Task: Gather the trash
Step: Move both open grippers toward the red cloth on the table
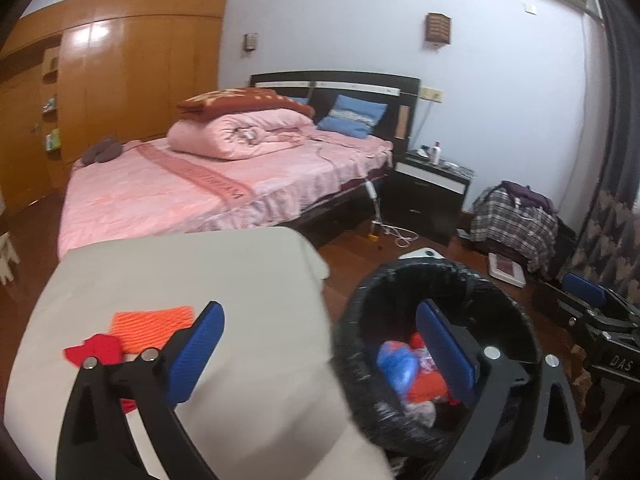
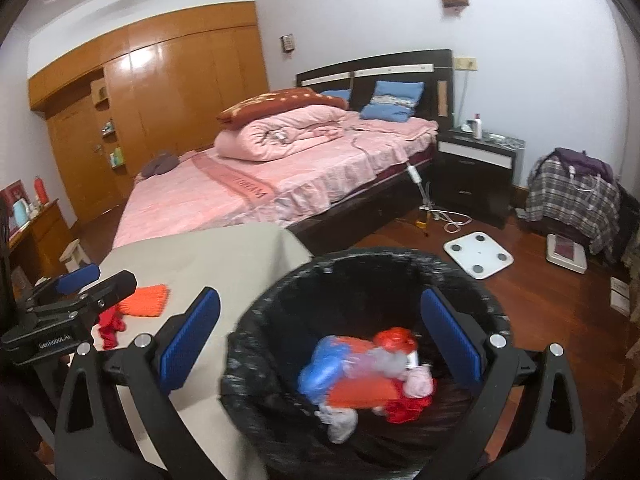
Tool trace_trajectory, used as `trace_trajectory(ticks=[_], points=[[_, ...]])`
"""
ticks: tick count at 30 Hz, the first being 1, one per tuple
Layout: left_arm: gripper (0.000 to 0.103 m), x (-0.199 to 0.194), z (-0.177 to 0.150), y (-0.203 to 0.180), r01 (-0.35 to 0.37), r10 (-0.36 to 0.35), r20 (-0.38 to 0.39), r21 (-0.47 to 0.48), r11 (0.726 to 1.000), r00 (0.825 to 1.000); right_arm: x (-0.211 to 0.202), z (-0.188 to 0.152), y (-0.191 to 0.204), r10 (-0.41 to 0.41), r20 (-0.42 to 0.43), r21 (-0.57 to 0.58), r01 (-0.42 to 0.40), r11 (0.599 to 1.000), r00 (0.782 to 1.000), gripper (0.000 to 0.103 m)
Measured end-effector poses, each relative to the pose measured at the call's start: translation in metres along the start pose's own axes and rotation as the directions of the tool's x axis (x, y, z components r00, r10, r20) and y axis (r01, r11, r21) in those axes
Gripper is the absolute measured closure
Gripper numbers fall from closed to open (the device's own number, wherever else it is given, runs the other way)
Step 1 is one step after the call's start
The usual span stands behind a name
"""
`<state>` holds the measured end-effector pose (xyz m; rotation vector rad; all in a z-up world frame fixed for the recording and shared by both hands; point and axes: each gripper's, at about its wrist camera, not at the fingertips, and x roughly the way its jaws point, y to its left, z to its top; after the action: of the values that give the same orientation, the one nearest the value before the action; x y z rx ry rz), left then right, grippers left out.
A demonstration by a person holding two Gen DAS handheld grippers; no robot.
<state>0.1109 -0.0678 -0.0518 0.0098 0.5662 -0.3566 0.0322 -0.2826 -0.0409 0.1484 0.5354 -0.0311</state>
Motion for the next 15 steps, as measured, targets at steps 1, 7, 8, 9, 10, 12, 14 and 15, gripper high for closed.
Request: trace_trajectory(ticks=[1,7,8,9,10,12,14,15], points=[[0.008,-0.003,0.000,0.005,-0.010,0.010,0.002,-0.007,1.000,1.000,0.001,0.000,0.005,0.008,-0.001,-0.006,-0.008,1.000,1.000,0.005],[0.008,-0.024,-0.008,0.049,-0.097,0.098,0.014,-0.047,0.994,0.995,0.013,0.004,0.046,0.070,-0.012,-0.038,-0.070,0.997,0.997,0.005],[0.007,-0.026,-0.010,0.055,-0.110,0.110,0.015,-0.053,0.993,0.994,0.016,0.004,0.054,0.080,-0.014,-0.043,-0.081,0.996,0.997,0.005],[0.007,-0.028,-0.012,0.066,-0.128,0.129,0.014,-0.065,0.990,0.992,0.017,0.005,0.059,0.087,-0.015,-0.047,-0.087,0.995,0.996,0.005],[0.007,-0.031,-0.014,0.073,-0.139,0.140,0.014,-0.072,0.988,0.990,0.020,0.006,0.067,0.096,-0.016,-0.053,-0.096,0.994,0.995,0.005],[0.007,-0.034,-0.017,0.087,-0.163,0.164,0.014,-0.088,0.983,0.986,0.025,0.005,0.081,0.110,-0.018,-0.065,-0.111,0.992,0.994,0.005],[0.007,-0.036,-0.019,0.101,-0.189,0.192,0.015,-0.106,0.976,0.981,0.032,0.006,0.097,0.130,-0.025,-0.078,-0.131,0.988,0.991,0.005],[0.007,-0.038,-0.020,0.106,-0.196,0.199,0.016,-0.110,0.974,0.980,0.036,0.006,0.105,0.140,-0.025,-0.087,-0.141,0.986,0.990,0.005]])
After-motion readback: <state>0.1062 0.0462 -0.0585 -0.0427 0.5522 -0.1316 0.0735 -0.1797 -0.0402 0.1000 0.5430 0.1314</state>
